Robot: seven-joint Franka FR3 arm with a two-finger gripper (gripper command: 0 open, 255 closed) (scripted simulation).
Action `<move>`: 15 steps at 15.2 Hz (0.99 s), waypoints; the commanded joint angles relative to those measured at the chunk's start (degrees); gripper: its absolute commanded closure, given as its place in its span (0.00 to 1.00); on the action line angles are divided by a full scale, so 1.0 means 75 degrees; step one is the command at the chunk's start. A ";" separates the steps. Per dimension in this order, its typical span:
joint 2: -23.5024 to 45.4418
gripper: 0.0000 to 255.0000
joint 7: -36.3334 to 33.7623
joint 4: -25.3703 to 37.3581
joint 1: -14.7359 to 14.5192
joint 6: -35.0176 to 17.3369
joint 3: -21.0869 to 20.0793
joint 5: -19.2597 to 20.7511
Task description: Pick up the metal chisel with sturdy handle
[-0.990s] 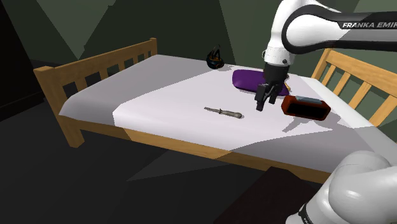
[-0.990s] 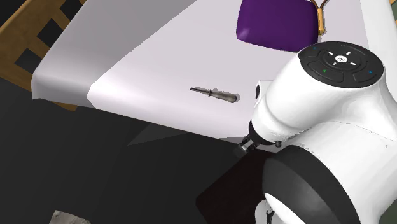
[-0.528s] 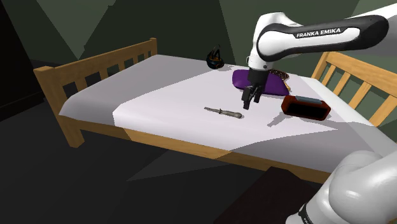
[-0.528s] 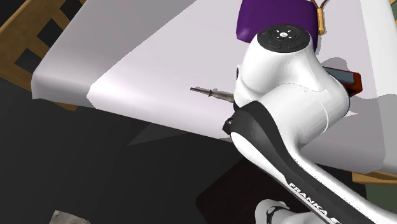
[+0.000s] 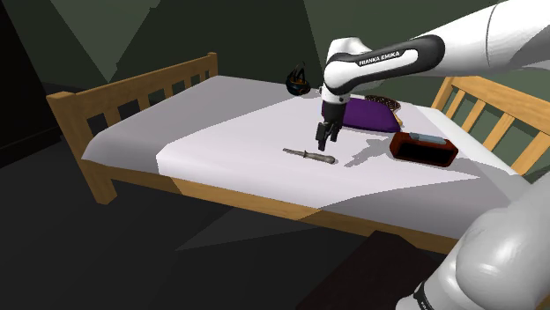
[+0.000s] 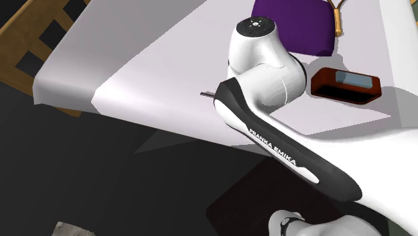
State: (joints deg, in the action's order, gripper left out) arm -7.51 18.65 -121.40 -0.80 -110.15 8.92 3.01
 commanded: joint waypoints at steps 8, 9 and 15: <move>0.2744 0.00 0.1248 0.2189 0.0138 -0.0524 0.0100 -0.0425; 0.3006 0.00 0.1347 0.2446 0.0164 -0.0526 0.0085 -0.0465; 0.3240 0.00 0.1360 0.2134 0.0181 -0.1071 0.0066 -0.0505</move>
State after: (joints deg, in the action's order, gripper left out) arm 16.49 28.82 -105.05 0.54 -117.51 9.42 -0.72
